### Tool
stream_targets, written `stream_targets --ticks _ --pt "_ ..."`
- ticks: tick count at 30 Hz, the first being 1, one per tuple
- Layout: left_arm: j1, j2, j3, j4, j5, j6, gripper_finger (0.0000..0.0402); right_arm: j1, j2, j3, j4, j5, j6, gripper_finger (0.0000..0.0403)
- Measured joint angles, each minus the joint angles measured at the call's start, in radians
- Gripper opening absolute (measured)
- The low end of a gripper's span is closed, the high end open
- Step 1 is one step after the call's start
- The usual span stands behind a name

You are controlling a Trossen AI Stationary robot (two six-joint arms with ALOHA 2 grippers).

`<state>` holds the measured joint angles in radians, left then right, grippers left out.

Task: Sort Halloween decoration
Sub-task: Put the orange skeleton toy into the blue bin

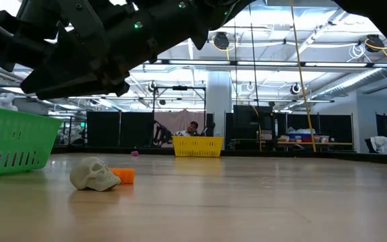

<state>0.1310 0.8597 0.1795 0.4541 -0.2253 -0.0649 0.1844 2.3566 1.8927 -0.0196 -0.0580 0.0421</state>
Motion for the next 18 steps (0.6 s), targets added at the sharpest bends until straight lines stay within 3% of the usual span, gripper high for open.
stream_targets --ticks 7,15,18 --pt "0.0 0.0 0.0 -0.001 0.0 -0.001 0.0145 0.005 -0.042 -0.001 -0.057 0.005 -0.027 0.0136" --pt "0.0 0.0 0.001 -0.012 0.0 -0.001 0.0145 0.079 -0.119 -0.02 -0.349 0.058 -0.074 0.0023" --pt "0.0 0.0 0.001 -0.014 0.0 -0.001 0.0145 0.103 -0.125 -0.06 -0.412 0.055 -0.041 0.0006"
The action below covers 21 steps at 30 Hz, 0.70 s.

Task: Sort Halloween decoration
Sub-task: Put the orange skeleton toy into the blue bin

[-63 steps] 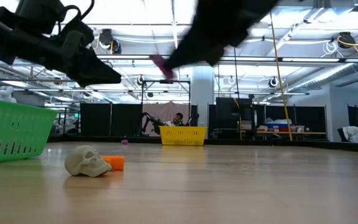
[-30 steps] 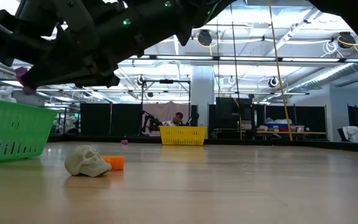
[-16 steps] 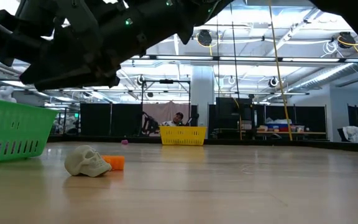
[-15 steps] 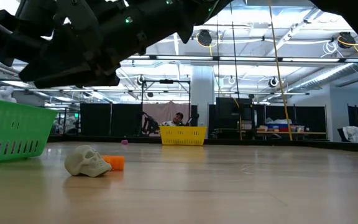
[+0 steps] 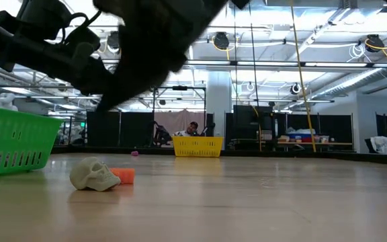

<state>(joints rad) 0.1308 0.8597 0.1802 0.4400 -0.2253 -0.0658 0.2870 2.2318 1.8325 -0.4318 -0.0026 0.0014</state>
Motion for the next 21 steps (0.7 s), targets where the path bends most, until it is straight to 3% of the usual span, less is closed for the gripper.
stream_targets --ticks 10,14,21 --pt "0.0 0.0 0.0 0.0 0.0 -0.003 0.0145 0.0 0.0 -0.084 0.029 -0.122 0.141 0.0029" --pt "0.0 0.0 0.0 0.0 0.0 -0.002 0.0145 -0.003 0.002 -0.085 0.021 -0.131 0.144 0.0073" --pt "0.0 0.0 0.0 -0.004 0.0 0.0 0.0145 -0.03 0.052 -0.086 0.054 -0.248 0.169 0.0144"
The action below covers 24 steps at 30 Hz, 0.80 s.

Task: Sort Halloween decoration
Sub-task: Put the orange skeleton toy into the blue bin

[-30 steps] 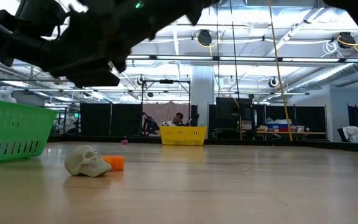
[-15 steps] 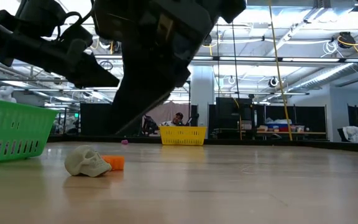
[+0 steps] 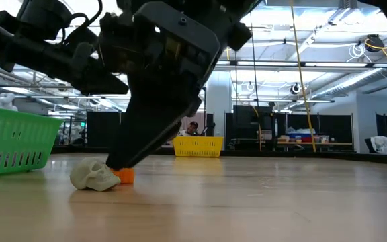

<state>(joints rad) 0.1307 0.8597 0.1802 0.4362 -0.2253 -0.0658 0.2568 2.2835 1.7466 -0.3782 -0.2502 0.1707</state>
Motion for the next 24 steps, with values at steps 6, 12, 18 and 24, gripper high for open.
stream_targets --ticks 6,12,18,24 --pt "0.0 0.0 0.0 -0.001 0.0 0.0 0.0145 -0.012 0.015 0.0 0.01 -0.018 -0.004 0.0142" --pt "0.0 0.0 0.0 -0.001 0.0 0.0 0.0145 -0.022 0.016 -0.014 0.014 -0.022 -0.014 0.011" --pt "0.0 0.0 0.0 -0.001 0.0 0.0 0.0145 -0.031 0.014 -0.043 0.014 -0.025 0.011 0.0101" --pt "0.0 0.0 0.0 -0.001 0.0 0.001 0.0145 -0.034 0.014 -0.035 -0.015 -0.024 -0.001 0.0069"
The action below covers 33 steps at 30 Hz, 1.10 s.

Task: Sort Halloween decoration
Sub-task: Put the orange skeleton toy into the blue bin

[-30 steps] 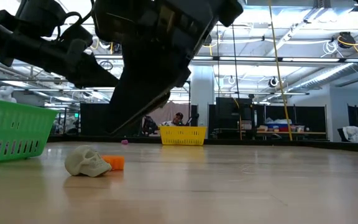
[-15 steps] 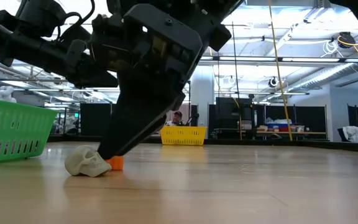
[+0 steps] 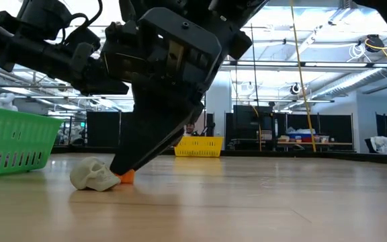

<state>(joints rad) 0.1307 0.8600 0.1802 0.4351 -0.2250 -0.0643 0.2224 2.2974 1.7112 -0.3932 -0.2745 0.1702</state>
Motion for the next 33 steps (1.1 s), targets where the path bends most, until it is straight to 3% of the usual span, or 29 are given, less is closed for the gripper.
stream_targets --ticks 6,13,23,27,33 --pt "0.0 0.0 0.0 0.0 0.0 0.001 0.0145 -0.009 -0.026 0.001 -0.055 0.019 -0.039 0.0011" --pt "0.0 0.0 0.0 -0.002 0.0 0.001 0.0145 -0.015 -0.103 -0.003 -0.171 0.17 -0.083 0.0001" --pt "0.0 0.0 0.0 -0.006 0.0 0.0 0.0145 0.011 -0.207 -0.001 -0.37 0.247 -0.051 0.0" --pt "0.0 0.0 0.0 -0.007 0.0 0.0 0.0145 0.029 -0.213 0.0 -0.354 0.249 0.001 0.0" --pt "0.0 0.0 0.0 -0.007 0.0 -0.001 0.0145 0.053 -0.152 -0.001 -0.25 0.247 0.012 0.0056"
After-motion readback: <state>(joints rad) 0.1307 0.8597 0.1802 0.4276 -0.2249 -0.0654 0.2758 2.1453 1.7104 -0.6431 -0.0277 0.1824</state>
